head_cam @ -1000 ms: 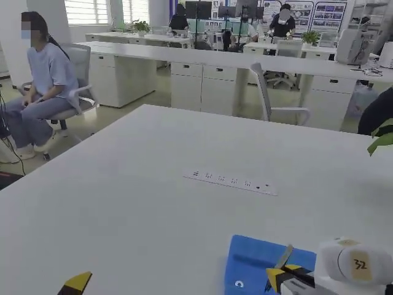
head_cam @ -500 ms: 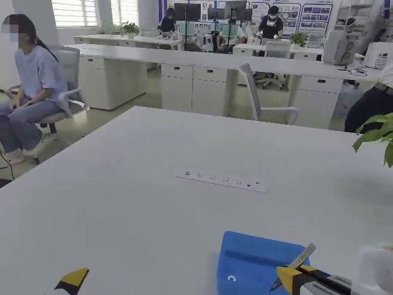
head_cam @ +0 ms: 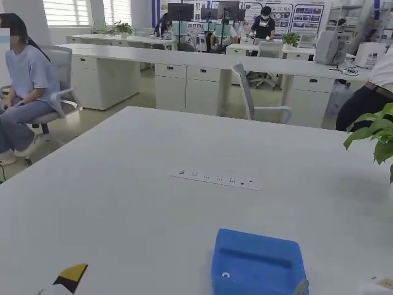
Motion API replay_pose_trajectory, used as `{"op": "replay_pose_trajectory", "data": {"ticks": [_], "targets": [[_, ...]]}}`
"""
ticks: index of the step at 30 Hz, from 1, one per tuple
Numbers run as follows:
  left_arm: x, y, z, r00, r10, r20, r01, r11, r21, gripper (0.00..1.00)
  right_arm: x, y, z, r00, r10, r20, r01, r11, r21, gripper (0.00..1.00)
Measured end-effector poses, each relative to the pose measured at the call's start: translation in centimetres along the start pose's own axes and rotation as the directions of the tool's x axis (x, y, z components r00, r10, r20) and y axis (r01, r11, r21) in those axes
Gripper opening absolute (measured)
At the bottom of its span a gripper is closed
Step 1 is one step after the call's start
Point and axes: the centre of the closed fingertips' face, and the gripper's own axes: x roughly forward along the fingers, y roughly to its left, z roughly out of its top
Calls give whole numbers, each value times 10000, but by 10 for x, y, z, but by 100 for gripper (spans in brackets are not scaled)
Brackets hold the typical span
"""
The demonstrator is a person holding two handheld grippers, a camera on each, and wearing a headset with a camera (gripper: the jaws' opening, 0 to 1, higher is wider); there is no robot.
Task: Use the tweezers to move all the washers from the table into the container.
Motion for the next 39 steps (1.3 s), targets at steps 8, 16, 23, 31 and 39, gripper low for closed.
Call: {"op": "replay_pose_trajectory", "data": {"ticks": [8, 16, 23, 31, 39], "targets": [[-1, -1, 1, 10000, 1, 68, -1, 10000, 24, 99, 3, 2, -15, 9994, -7, -357, 3, 9999, -112, 3], [-2, 0, 0, 10000, 45, 26, -45, 10000, 58, 98, 8, 2, -27, 9982, -21, -593, 28, 9999, 121, 4], [0, 2, 0, 10000, 71, 6, -71, 10000, 68, 98, 9, 1, -30, 9972, -273, -702, 256, 9994, -241, 4], [1, 1, 3, 10000, 55, 61, -56, 9999, 142, 98, 8, 2, -32, 9974, -371, -617, 346, 9986, -405, 3], [1, 2, 2, 10000, 89, 26, -89, 9999, 133, 98, 8, 2, -32, 9966, -424, -708, 383, 9976, -579, 3]]}}
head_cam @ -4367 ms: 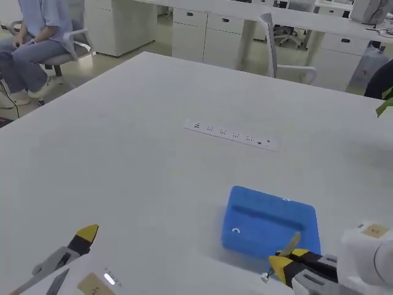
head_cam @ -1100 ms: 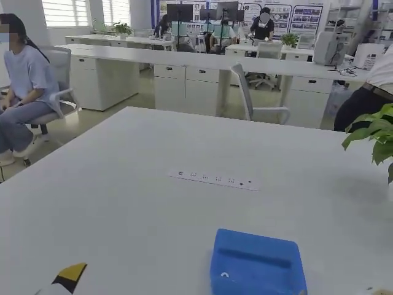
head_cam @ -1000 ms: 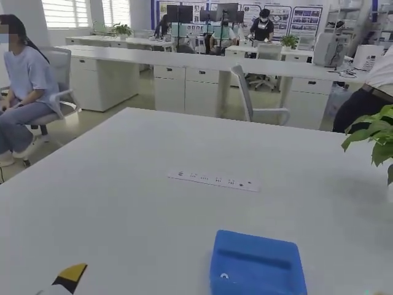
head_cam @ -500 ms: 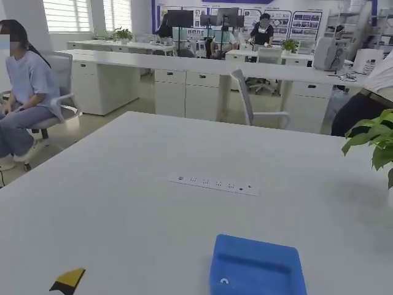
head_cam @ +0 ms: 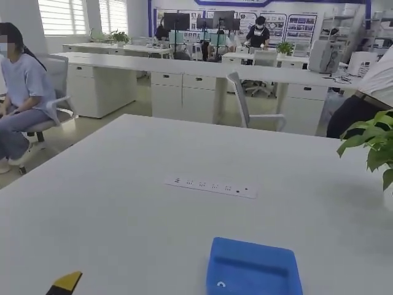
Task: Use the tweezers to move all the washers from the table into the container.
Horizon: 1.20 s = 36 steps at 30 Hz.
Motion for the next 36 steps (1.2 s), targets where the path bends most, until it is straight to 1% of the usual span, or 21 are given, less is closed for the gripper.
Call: {"op": "replay_pose_trajectory", "data": {"ticks": [7, 24, 33, 36], "targets": [[-2, 1, -3, 10000, 60, -32, -61, 10000, -18, 98, 1, 0, 0, 9999, 15, -100, -16, 10000, -62, 3], [-4, 4, -1, 9999, 161, 36, -161, 9998, -66, 98, 1, -1, 1, 9995, 86, -312, -88, 9999, -78, 3], [-5, 7, -4, 9998, 216, 1, -216, 9997, -124, 98, -3, 0, 9, 9994, 226, -276, -231, 9996, -178, 3], [-4, 7, -5, 9997, 231, -13, -232, 9996, -161, 98, -5, -3, 15, 9998, 123, -169, -127, 9996, -236, 3]]}}
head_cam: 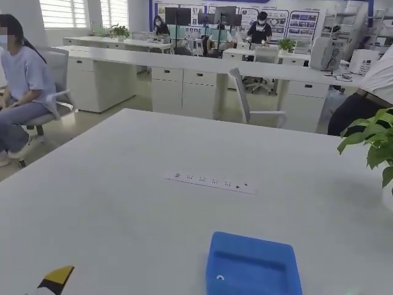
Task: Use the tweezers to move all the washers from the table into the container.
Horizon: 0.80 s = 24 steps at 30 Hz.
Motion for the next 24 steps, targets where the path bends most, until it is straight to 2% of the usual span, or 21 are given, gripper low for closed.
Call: {"op": "replay_pose_trajectory", "data": {"ticks": [5, 12, 18, 24], "targets": [[1, -1, -2, 10000, -32, -53, 32, 10000, 1, 98, -4, -1, 9, 9998, 110, 187, -115, 9996, 248, 2], [3, -3, 1, 9999, -129, -35, 129, 9999, 99, 98, -9, -6, 26, 9988, 90, 490, -96, 9999, 103, 2], [6, -3, 2, 9998, -170, -36, 170, 9998, 96, 98, -11, -16, 53, 9944, 38, 1061, -76, 9993, 360, 2], [7, -4, 2, 9998, -197, -72, 198, 9997, 164, 98, -4, -24, 78, 9889, -151, 1477, 126, 9998, 176, 2]]}}
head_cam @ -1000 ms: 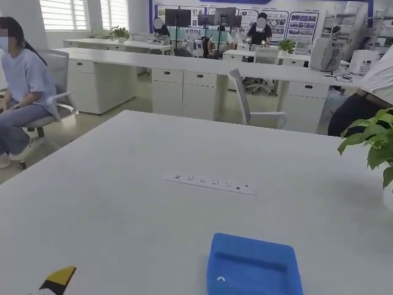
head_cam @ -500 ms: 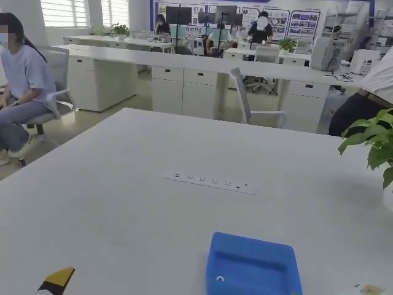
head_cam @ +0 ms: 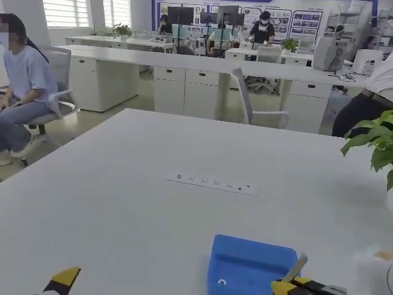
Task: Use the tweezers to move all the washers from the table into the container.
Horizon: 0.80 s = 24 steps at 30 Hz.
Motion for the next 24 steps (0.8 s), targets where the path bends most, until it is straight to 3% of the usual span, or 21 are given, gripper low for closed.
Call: {"op": "replay_pose_trajectory", "data": {"ticks": [7, 15, 24], "targets": [[0, -1, -3, 9999, 31, -116, -31, 10000, 18, 97, 13, -13, 5, 9994, -337, 123, 337, 9994, -45, 2], [1, -1, -6, 9998, 61, -185, -63, 9999, -108, 98, 25, -40, -10, 9915, -1278, -245, 1284, 9914, 249, 3], [1, 0, -5, 9997, 73, -212, -72, 10000, 52, 98, 40, -47, -30, 9896, -1265, -684, 1310, 9893, 648, 2]]}}
